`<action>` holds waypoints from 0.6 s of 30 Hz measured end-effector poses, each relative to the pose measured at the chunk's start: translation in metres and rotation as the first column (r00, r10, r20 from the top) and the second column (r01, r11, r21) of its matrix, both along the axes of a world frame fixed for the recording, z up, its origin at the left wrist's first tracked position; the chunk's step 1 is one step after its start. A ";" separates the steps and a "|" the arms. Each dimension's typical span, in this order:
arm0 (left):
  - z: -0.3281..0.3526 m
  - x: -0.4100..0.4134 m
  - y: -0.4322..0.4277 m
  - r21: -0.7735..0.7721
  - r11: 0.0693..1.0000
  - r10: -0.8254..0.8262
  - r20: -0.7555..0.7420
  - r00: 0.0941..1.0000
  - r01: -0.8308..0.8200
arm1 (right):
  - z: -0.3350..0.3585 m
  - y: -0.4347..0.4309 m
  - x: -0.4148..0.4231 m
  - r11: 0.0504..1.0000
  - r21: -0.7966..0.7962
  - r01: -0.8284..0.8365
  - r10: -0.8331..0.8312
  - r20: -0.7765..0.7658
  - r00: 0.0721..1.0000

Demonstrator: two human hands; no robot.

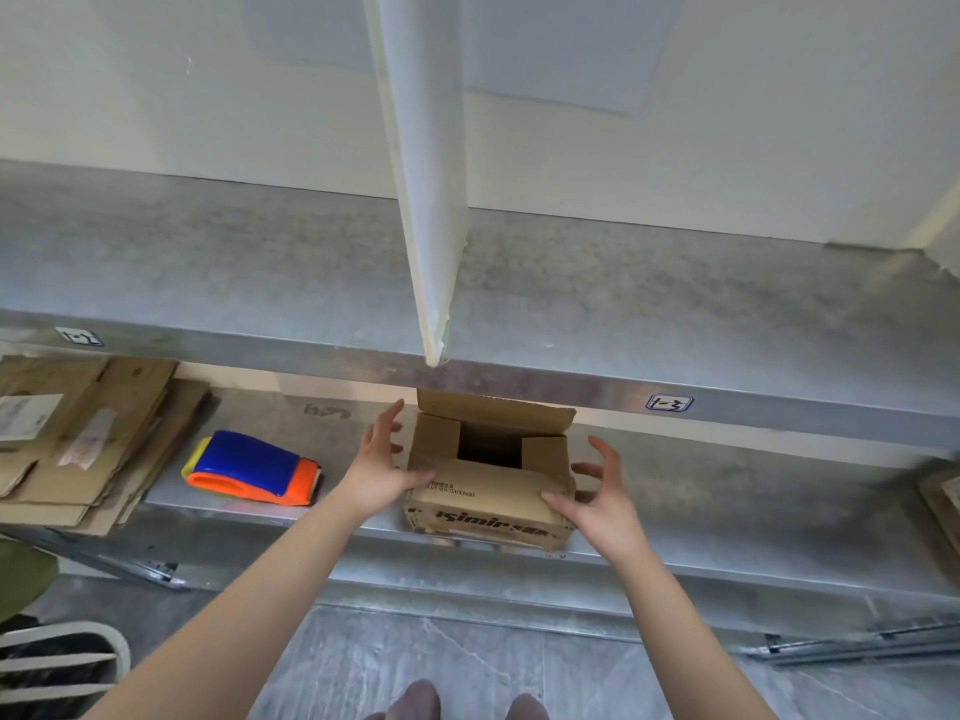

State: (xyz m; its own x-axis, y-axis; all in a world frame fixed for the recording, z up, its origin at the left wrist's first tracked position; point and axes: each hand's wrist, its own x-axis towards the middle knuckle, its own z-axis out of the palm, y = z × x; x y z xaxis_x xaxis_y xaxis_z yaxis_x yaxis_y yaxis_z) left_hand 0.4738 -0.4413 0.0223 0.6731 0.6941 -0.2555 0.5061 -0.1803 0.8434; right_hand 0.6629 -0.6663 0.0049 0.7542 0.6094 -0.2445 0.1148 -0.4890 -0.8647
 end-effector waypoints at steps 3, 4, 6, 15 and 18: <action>0.001 0.007 0.013 -0.186 0.974 -0.118 0.061 0.991 0.128 | 0.007 0.007 0.013 0.997 -0.008 -0.082 0.081 -0.085 0.993; 0.003 0.007 0.015 -0.214 0.962 -0.154 0.082 0.985 0.169 | 0.008 0.009 0.017 0.991 -0.028 -0.128 0.126 -0.083 0.989; 0.003 0.008 0.016 -0.190 0.960 -0.188 0.111 0.976 0.206 | 0.012 0.012 0.022 0.978 -0.052 -0.202 0.199 -0.061 0.978; -0.015 -0.020 -0.006 0.044 0.984 -0.174 0.062 0.983 0.172 | -0.001 -0.005 0.004 0.969 -0.075 -0.233 0.238 0.062 0.969; -0.013 -0.013 -0.013 0.085 0.978 -0.192 0.021 0.981 0.190 | -0.012 -0.007 0.003 0.971 -0.073 -0.229 0.232 0.036 0.972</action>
State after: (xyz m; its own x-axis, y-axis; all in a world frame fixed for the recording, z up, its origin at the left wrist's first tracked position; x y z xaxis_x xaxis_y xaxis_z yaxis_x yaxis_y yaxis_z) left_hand 0.4609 -0.4547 0.0093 0.8015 0.5700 -0.1810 0.4311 -0.3409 0.8354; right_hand 0.6655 -0.6735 -0.0066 0.6060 0.7513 -0.2612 0.2682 -0.5021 -0.8222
